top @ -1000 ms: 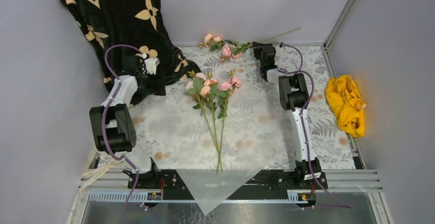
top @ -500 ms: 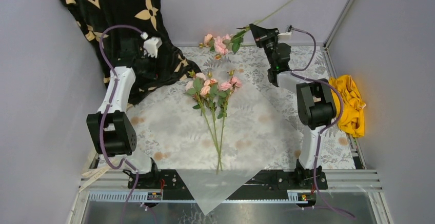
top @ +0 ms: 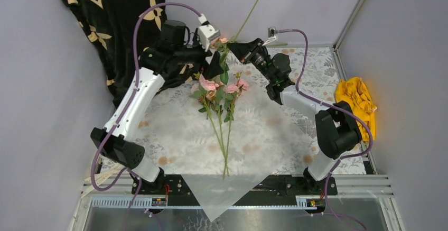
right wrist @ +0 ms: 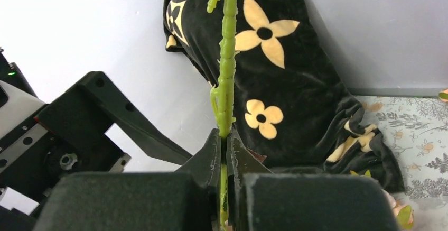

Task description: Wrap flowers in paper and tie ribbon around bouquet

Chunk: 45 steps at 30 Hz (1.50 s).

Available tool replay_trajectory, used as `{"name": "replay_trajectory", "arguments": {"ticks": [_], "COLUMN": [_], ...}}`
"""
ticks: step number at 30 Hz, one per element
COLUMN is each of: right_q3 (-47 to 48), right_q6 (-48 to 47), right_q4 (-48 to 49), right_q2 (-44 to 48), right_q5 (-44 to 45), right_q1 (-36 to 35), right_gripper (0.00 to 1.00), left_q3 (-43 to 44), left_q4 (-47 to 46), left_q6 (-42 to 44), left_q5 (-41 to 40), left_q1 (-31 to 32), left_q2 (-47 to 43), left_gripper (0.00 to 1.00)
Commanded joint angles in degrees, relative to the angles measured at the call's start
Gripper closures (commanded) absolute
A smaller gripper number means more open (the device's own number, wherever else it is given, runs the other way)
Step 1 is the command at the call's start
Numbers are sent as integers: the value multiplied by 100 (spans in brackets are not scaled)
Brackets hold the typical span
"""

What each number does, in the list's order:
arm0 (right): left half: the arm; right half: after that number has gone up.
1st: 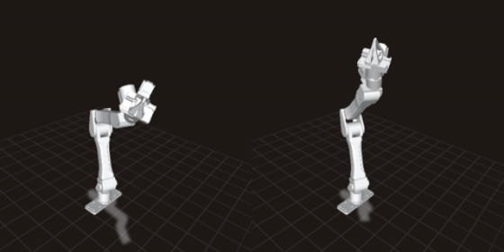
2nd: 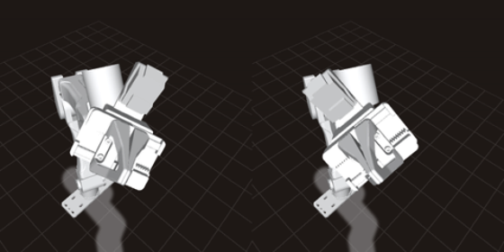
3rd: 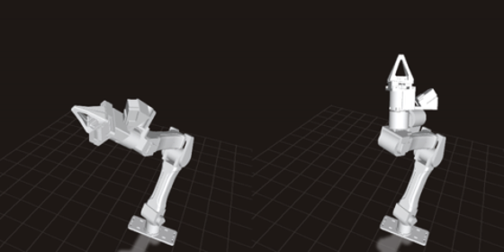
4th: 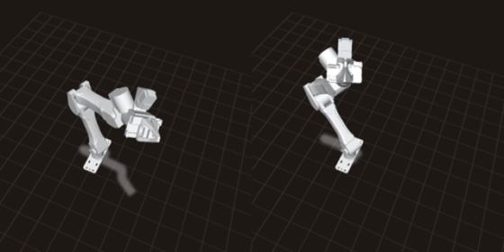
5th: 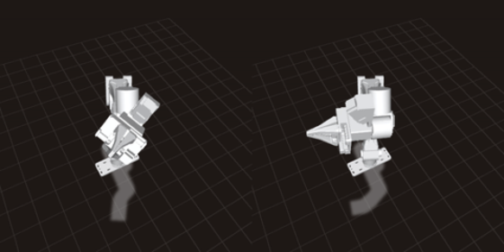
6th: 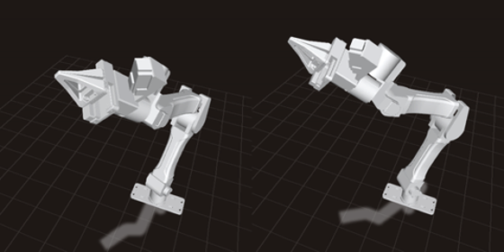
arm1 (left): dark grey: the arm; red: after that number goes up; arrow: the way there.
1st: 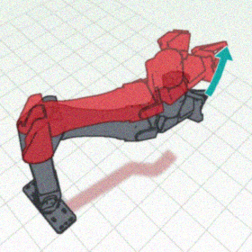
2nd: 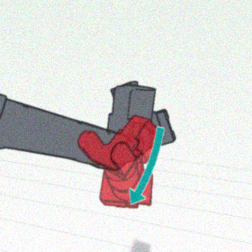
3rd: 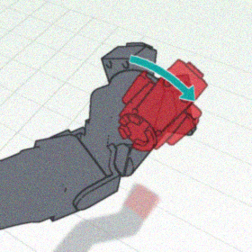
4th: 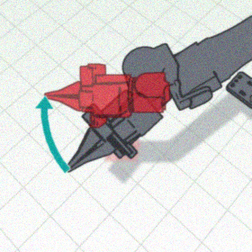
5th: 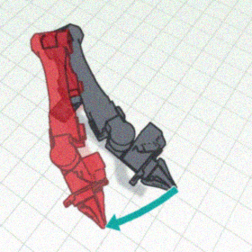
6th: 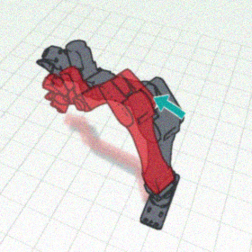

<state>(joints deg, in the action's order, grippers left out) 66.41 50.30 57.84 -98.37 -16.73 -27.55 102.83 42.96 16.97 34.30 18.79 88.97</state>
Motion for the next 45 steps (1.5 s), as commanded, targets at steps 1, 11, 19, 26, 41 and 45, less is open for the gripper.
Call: {"name": "replay_trajectory", "arguments": {"ticks": [1, 11, 19, 26, 41, 45], "right_q3": [-258, -698, -376, -216, 901, 885], "right_q6": [-48, 368, -225, -2277, -3511, -3968], "right_q4": [372, 741, -674, -4216, -7274, -7471], "right_q2": [481, 748, 935, 2352, 1515, 1061], "right_q5": [398, 442, -65, -481, -3321, -2945], "right_q1": [-297, -489, -340, 925, 748, -40], "right_gripper": [100, 100, 74, 20, 8, 7], "left_q3": [53, -564, -858, -1872, -4702, -4934], "left_q4": [-247, -804, -793, -948, -1534, -1686], "left_q6": [99, 377, 941, 3759, 12300, 13374], "left_q5": [-117, -777, -1451, -4554, -3045, -1811], "left_q1": [255, 486, 484, 330, 349, 355], "left_q2": [320, 544, 148, -308, -2635, -2465], "left_gripper": [1, 11, 100, 100, 100, 100]}}
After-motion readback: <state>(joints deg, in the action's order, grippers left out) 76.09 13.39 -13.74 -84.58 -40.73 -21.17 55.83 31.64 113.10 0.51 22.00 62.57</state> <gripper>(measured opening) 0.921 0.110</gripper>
